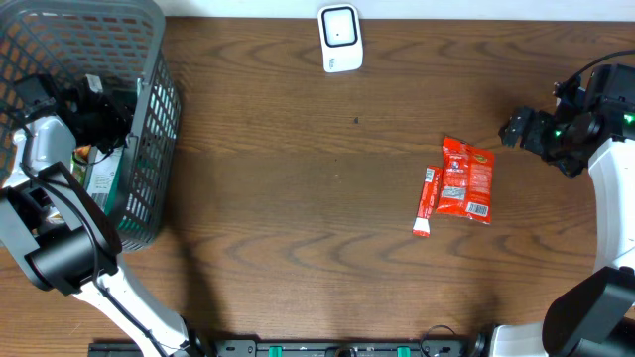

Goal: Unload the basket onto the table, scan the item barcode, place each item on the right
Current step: 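Grasp the pale green wipes pack in the basket with the left gripper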

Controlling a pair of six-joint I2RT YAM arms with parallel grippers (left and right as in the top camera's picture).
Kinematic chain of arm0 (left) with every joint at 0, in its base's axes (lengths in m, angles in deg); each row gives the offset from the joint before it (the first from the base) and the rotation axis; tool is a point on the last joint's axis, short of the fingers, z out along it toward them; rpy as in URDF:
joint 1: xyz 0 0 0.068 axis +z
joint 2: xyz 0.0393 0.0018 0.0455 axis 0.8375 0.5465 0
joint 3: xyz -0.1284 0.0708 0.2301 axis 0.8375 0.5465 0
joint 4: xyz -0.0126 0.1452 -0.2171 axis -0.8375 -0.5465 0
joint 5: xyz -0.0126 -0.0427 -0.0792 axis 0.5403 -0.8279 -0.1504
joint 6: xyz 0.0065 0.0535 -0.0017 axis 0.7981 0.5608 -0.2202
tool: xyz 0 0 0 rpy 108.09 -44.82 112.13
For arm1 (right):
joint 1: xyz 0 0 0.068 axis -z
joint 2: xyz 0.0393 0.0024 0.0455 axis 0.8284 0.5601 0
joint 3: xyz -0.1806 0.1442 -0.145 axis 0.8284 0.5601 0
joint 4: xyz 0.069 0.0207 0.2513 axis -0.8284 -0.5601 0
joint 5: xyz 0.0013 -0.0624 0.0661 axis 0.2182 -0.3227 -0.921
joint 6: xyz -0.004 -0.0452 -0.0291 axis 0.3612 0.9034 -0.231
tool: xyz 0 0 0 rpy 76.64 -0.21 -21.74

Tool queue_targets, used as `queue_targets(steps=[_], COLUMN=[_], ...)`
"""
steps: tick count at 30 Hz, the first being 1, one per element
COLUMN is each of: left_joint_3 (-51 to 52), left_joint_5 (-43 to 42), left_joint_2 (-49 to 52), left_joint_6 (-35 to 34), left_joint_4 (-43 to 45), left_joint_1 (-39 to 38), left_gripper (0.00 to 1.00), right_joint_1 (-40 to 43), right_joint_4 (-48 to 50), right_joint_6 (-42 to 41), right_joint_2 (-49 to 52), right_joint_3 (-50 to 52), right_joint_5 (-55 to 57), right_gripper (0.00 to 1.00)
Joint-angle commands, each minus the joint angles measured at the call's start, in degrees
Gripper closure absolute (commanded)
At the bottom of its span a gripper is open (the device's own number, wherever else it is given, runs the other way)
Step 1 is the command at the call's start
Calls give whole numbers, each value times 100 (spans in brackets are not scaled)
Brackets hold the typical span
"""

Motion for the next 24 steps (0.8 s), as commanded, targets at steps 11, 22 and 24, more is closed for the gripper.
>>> queue_targets(steps=[11,22,24], left_joint_3=[24,-48,-48], left_joint_5=[-461,-461,-428], left_joint_2=[46,-435,-640], left_joint_6=[59,-85,-85], left_joint_4=[-15,122,125], left_joint_1=[-24,149,188], left_gripper=[92,93,93], right_joint_1=[35,35,35], right_joint_4=[-9,-9,-7], right_joint_6=[55,55,55], right_joint_2=[22,22,22], right_joint_3=[-57,-57,-57], right_joint_5=[-28,-28,-28], right_gripper=[1,1,1])
